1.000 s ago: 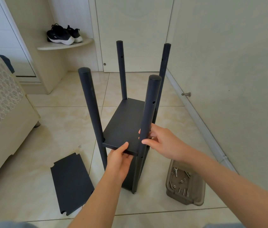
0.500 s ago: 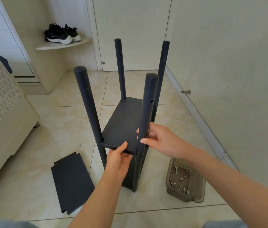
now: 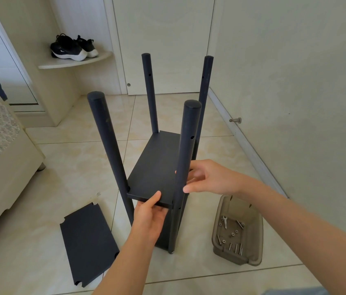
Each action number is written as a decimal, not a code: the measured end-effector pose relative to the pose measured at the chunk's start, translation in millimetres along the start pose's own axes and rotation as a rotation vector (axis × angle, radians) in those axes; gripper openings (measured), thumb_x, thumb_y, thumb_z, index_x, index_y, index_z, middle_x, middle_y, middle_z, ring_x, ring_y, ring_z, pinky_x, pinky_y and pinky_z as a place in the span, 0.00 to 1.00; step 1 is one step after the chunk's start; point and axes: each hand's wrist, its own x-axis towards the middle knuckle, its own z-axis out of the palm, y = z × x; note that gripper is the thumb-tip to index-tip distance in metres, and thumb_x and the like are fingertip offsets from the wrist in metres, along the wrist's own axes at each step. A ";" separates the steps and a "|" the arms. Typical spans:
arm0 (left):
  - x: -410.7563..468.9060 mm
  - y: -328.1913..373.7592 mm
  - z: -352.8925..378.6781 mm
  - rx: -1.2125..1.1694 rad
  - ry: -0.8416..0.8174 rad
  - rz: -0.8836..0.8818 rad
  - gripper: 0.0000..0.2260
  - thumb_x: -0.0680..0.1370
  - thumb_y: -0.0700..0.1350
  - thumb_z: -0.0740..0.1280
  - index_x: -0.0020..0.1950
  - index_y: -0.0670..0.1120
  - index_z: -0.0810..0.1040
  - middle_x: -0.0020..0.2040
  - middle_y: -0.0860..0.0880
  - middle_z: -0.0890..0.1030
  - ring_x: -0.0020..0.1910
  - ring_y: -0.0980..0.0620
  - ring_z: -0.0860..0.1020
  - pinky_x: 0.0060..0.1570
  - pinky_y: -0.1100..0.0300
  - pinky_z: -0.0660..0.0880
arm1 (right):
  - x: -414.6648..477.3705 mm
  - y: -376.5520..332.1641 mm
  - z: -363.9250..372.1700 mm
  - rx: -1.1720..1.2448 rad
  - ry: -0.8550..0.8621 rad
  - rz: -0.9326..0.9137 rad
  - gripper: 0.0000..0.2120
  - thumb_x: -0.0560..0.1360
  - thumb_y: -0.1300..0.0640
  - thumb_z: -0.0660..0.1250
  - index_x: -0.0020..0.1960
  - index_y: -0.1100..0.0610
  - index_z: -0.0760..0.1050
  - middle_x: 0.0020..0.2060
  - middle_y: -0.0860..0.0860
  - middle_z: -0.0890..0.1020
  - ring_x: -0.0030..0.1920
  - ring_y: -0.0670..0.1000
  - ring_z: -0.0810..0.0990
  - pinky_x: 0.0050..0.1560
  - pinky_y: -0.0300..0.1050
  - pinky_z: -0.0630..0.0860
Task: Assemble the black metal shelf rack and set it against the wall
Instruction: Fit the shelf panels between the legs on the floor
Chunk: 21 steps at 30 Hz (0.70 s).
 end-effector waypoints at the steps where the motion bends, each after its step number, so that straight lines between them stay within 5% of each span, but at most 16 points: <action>1: 0.7 -0.1 -0.1 0.001 0.003 0.001 0.17 0.77 0.33 0.68 0.63 0.46 0.77 0.54 0.46 0.86 0.52 0.44 0.85 0.46 0.48 0.84 | 2.4 2.6 -4.7 -0.021 -0.037 0.025 0.18 0.77 0.59 0.70 0.66 0.54 0.74 0.58 0.50 0.82 0.58 0.49 0.81 0.61 0.51 0.78; 5: 2.8 0.3 -1.4 -0.010 0.008 -0.006 0.19 0.76 0.32 0.68 0.65 0.46 0.77 0.56 0.46 0.86 0.54 0.43 0.85 0.53 0.46 0.81 | 19.3 20.6 -23.4 0.004 0.033 0.147 0.11 0.77 0.55 0.69 0.60 0.49 0.76 0.54 0.48 0.84 0.55 0.45 0.82 0.56 0.45 0.80; 12: 2.6 1.9 -6.6 0.000 -0.017 -0.014 0.23 0.72 0.34 0.70 0.67 0.45 0.76 0.59 0.45 0.84 0.54 0.44 0.85 0.46 0.48 0.84 | 68.7 61.6 -53.0 0.208 0.392 0.316 0.06 0.78 0.61 0.67 0.55 0.55 0.78 0.55 0.53 0.81 0.52 0.51 0.83 0.54 0.50 0.82; 17: 3.5 0.4 -5.3 -0.002 -0.014 -0.006 0.25 0.69 0.35 0.71 0.66 0.45 0.76 0.58 0.45 0.85 0.54 0.44 0.85 0.48 0.47 0.83 | 109.8 71.0 -66.1 0.339 0.539 0.405 0.21 0.80 0.63 0.63 0.72 0.58 0.66 0.60 0.56 0.74 0.55 0.54 0.77 0.51 0.49 0.80; 21: 4.0 -1.0 -3.5 -0.006 -0.018 0.007 0.23 0.69 0.35 0.70 0.65 0.45 0.77 0.59 0.45 0.85 0.55 0.44 0.85 0.53 0.46 0.80 | 131.8 75.0 -70.1 0.341 0.545 0.424 0.32 0.79 0.71 0.58 0.79 0.51 0.55 0.73 0.55 0.66 0.67 0.57 0.71 0.60 0.52 0.77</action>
